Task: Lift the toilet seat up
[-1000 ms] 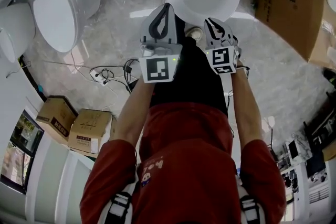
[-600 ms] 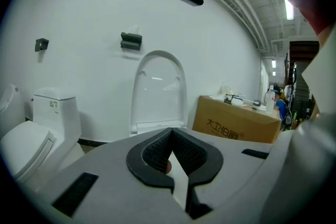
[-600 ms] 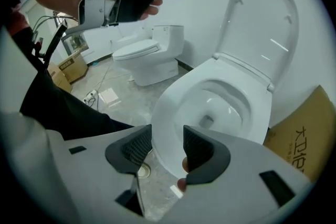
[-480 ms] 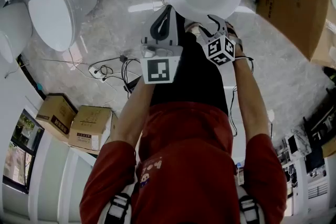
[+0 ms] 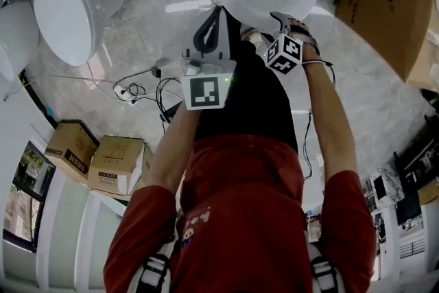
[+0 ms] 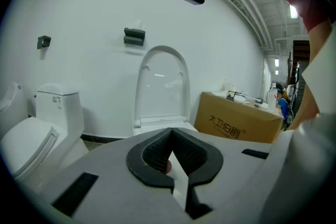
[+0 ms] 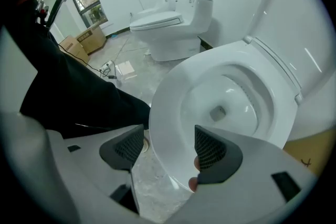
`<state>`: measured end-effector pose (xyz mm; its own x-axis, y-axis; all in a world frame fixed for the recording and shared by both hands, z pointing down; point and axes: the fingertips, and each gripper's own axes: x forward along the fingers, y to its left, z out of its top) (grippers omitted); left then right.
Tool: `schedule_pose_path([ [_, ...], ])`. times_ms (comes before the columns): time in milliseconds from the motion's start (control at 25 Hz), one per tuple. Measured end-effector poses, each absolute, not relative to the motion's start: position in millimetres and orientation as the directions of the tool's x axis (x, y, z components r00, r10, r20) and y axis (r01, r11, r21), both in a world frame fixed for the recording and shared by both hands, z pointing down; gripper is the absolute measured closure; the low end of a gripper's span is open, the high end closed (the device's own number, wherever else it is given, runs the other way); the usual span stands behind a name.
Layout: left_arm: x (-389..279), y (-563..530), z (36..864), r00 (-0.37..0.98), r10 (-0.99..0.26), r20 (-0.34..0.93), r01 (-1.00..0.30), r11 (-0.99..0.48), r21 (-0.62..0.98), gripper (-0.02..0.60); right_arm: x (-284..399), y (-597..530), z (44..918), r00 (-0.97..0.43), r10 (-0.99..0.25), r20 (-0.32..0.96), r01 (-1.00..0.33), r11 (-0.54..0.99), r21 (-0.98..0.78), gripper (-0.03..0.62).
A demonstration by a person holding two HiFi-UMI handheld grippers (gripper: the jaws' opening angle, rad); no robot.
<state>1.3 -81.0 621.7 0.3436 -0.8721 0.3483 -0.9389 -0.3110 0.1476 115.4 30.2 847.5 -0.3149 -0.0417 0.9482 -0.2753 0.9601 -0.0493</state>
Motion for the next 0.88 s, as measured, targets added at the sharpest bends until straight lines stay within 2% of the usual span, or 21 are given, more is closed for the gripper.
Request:
schedule_pose_path([
  [200, 4, -82, 626, 0.346, -0.867, 0.358, -0.938, -0.313, 0.148, 0.572, 118, 31, 857, -0.289, 0.024, 0.957, -0.241, 0.966, -0.097, 0.332],
  [480, 5, -81, 629, 0.353, -0.860, 0.367, -0.935, -0.316, 0.158, 0.572, 117, 32, 867, -0.257, 0.015, 0.966, -0.185, 0.981, -0.064, 0.332],
  [880, -1, -83, 632, 0.347, -0.860, 0.373, -0.938, -0.307, 0.163, 0.572, 123, 39, 885, -0.202, 0.059, 0.978, -0.188, 0.977, -0.098, 0.332],
])
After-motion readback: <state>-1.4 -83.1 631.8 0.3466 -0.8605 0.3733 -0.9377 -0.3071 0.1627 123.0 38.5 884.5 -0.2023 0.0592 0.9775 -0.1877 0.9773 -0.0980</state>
